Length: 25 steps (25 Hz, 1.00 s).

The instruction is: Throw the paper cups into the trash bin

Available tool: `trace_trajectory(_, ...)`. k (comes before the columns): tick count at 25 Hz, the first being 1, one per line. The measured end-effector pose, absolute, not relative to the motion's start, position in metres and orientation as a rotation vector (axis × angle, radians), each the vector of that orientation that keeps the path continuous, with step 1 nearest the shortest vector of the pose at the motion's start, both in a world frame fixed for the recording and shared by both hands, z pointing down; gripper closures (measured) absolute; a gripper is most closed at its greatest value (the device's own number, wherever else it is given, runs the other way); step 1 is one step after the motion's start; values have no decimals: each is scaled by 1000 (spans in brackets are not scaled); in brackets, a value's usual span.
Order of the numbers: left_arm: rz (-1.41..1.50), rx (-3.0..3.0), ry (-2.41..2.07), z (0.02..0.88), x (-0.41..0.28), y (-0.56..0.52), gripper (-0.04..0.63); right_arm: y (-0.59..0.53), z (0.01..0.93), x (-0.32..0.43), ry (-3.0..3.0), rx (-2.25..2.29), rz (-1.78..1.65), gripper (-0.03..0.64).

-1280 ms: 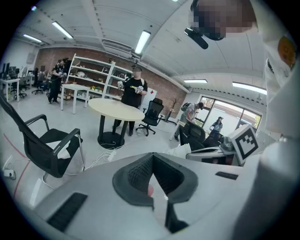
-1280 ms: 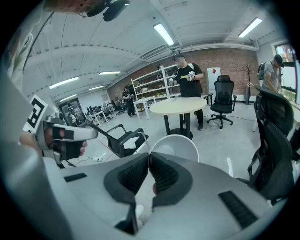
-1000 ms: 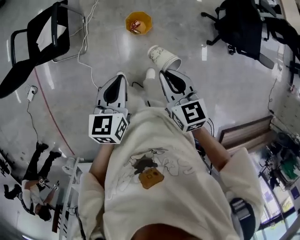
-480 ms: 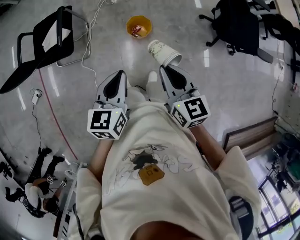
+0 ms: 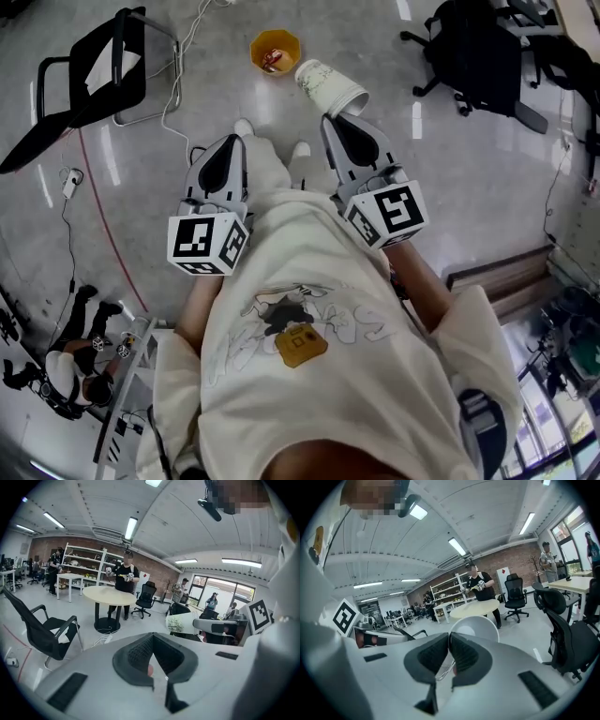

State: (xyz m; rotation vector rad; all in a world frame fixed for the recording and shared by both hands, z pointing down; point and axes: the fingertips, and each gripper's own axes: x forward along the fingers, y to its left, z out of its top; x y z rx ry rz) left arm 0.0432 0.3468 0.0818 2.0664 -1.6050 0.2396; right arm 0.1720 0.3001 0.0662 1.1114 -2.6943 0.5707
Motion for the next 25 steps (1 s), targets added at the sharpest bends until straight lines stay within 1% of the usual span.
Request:
trace_trajectory(7,217,2082,-1577,84,23,285,589,249,78,146,-2659,1109,593,592)
trace_trajectory(18,263,2107,-1430,100,-75,136,591,110,95,53,-2550,1159,603,592)
trace_trajectory(25,261,2080,-1364,115,-102,83,591,49,100,26,-2513,1177,606,592)
